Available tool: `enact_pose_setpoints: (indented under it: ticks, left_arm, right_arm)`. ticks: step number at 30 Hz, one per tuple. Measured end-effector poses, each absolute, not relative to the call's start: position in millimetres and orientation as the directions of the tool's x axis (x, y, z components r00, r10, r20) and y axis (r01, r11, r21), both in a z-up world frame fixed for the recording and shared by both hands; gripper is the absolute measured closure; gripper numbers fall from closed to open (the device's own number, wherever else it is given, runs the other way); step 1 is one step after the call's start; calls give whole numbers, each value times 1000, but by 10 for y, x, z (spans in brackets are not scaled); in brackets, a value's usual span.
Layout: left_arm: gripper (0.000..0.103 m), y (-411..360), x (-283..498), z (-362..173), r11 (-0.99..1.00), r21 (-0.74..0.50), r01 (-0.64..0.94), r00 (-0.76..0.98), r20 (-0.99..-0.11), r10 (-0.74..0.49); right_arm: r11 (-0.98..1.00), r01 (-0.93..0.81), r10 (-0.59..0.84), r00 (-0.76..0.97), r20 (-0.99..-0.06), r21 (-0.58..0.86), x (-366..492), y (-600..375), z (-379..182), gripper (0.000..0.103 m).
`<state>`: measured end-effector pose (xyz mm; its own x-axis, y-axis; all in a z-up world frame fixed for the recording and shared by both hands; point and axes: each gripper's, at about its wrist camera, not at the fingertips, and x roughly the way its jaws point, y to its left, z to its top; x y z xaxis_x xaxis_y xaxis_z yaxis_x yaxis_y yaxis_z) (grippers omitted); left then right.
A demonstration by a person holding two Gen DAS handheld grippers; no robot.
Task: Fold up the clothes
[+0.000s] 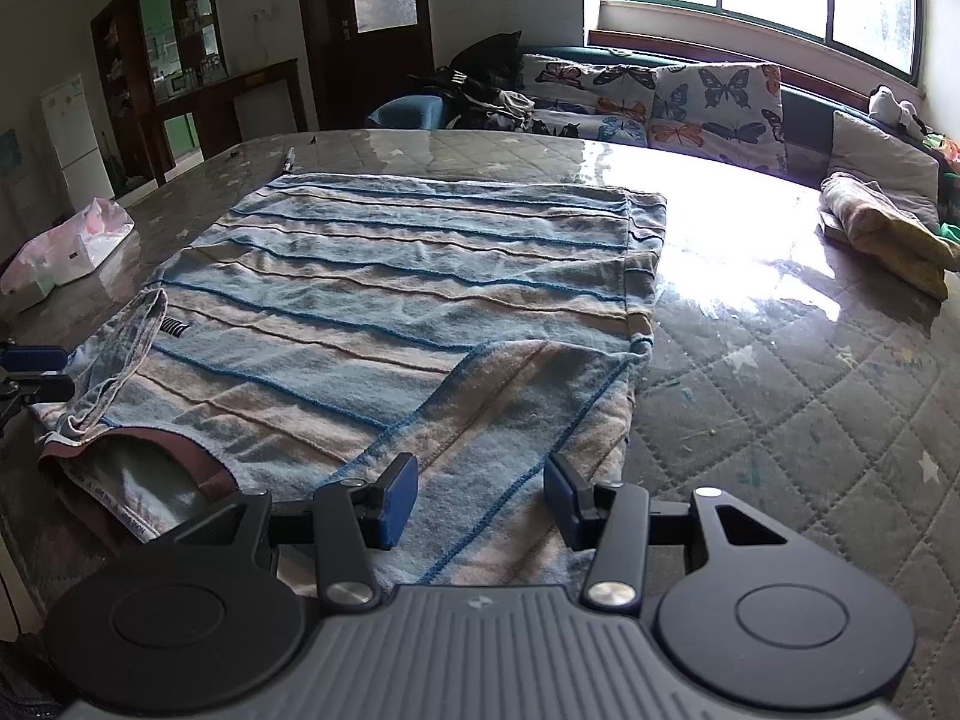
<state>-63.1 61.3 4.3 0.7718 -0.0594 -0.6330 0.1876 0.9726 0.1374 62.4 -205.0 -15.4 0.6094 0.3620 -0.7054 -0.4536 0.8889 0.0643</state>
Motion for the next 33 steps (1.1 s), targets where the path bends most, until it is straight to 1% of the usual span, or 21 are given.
enact_pose_setpoints:
  ticks: [3,5,6,9,11,12,13,17,23,27,31,33]
  left_arm:
    - [72,529,-645,-36,957,154,245,749,-657,-85]
    - [72,471,-695,-47,944,179,277,753,-651,-98]
    - [70,460,-707,-42,940,185,288,754,-648,-104]
    - [70,460,-705,-27,935,184,303,755,-645,-118]
    - [70,483,-665,4,938,173,299,758,-641,-123]
    - [70,497,-632,30,941,168,293,763,-634,-125]
    - [70,510,-600,56,944,163,287,769,-627,-126]
    - [70,585,-349,129,964,122,235,785,-609,-114]
    - [73,742,115,53,990,47,136,764,-640,-75]
    - [73,715,236,-15,986,21,168,751,-650,-114]
    - [71,633,210,-68,977,41,209,745,-654,-132]
    - [71,651,176,-38,976,30,218,741,-655,-145]
  right_arm:
    - [889,-454,362,608,-707,65,625,-2044,-159,56]
    - [889,-454,362,607,-707,65,625,-2046,-158,56]
    - [889,-454,362,606,-708,66,628,-2048,-161,56]
    - [889,-453,360,604,-711,66,636,-2053,-171,56]
    - [889,-452,360,604,-711,66,637,-2044,-179,54]
    - [889,-454,361,604,-710,66,636,-2039,-178,48]
    - [888,-456,364,605,-708,66,634,-2031,-175,45]
    - [886,-458,365,607,-706,64,633,-2013,-173,45]
    - [890,-451,364,611,-703,69,637,-2027,-167,45]
    - [894,-442,360,613,-703,73,653,-2047,-171,44]
    - [895,-440,360,617,-700,73,661,-2040,-177,44]
    - [894,-442,361,617,-699,71,658,-2036,-172,45]
